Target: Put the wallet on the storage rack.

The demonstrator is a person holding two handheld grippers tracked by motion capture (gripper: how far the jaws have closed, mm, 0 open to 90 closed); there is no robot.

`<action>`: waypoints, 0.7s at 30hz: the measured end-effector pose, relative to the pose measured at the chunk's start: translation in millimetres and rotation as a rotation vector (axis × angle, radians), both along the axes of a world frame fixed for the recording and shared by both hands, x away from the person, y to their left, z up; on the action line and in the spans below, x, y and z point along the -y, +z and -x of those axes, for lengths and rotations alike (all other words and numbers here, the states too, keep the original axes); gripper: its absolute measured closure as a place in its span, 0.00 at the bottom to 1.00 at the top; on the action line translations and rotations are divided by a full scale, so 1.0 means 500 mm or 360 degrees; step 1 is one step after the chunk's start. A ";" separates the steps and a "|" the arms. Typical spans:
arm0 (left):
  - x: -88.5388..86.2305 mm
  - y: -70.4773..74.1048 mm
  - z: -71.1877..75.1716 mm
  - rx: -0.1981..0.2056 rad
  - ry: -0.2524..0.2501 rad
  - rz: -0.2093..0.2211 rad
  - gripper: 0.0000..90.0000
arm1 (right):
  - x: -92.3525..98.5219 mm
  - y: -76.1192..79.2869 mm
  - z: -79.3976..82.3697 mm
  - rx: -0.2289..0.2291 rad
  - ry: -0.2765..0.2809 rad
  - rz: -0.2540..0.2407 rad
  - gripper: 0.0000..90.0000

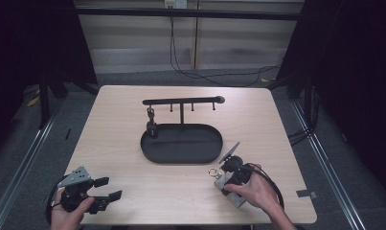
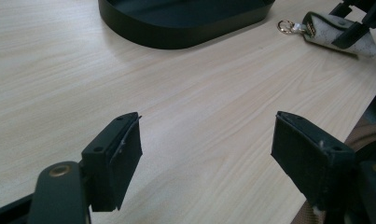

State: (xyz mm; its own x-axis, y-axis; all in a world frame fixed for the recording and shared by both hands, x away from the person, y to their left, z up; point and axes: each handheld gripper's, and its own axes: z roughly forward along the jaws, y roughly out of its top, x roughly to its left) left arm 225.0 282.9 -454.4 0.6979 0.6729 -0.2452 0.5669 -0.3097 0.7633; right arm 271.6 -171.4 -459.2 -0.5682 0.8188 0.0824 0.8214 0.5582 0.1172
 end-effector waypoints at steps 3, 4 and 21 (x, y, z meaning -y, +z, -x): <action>0.000 0.001 0.000 0.0007 -0.0002 -0.0006 0.27 | 0.002 0.005 -0.002 -0.0002 -0.0009 -0.0009 0.37; 0.000 0.001 0.000 0.0006 -0.0002 -0.0010 0.27 | 0.002 0.007 -0.002 -0.0008 -0.0010 -0.0006 0.37; -0.002 0.002 -0.001 -0.0007 -0.0011 0.0011 0.26 | 0.000 0.040 -0.016 -0.0052 0.0021 -0.0022 0.38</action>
